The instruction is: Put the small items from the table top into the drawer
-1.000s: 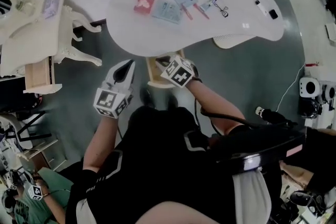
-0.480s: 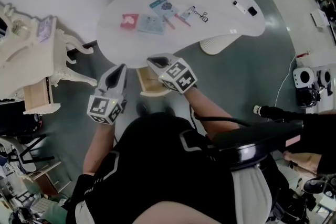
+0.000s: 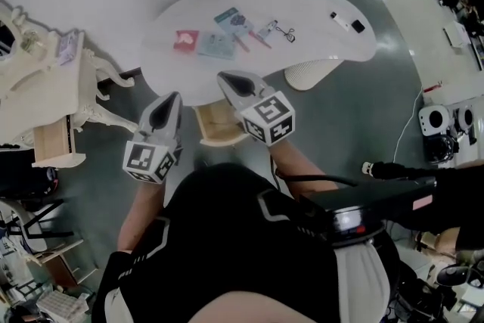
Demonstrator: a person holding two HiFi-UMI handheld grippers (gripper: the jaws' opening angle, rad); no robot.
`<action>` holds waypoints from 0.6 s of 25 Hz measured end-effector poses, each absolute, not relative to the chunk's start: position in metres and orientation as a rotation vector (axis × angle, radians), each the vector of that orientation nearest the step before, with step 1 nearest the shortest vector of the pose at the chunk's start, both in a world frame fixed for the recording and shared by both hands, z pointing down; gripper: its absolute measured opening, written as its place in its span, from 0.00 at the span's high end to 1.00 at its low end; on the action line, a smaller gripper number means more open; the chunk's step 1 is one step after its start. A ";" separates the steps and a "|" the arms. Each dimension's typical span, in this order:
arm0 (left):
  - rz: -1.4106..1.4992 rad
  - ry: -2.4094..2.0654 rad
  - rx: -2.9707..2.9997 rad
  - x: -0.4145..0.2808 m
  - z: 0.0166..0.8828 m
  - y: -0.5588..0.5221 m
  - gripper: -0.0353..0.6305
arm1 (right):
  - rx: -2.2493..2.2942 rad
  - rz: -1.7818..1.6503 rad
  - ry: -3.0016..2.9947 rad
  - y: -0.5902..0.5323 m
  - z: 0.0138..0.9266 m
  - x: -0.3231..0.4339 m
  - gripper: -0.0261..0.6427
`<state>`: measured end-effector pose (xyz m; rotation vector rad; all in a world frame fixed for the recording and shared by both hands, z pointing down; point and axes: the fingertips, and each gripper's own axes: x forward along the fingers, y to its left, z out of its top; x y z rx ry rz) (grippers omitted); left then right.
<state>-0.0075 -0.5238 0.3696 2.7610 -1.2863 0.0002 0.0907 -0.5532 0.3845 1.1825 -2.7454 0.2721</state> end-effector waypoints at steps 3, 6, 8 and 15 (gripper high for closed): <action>-0.024 -1.319 2.745 -0.011 0.362 -0.526 0.95 | 1.208 0.228 -2.753 -0.553 0.372 0.095 0.96; -0.027 -1.324 2.739 -0.012 0.361 -0.526 0.95 | 1.247 0.208 -2.754 -0.554 0.365 0.099 0.96; -0.020 -1.321 2.741 -0.013 0.361 -0.526 0.95 | 1.260 0.215 -2.757 -0.554 0.364 0.099 0.96; -0.016 -1.333 2.746 -0.019 0.361 -0.525 0.95 | 1.262 0.245 -2.753 -0.557 0.365 0.098 0.96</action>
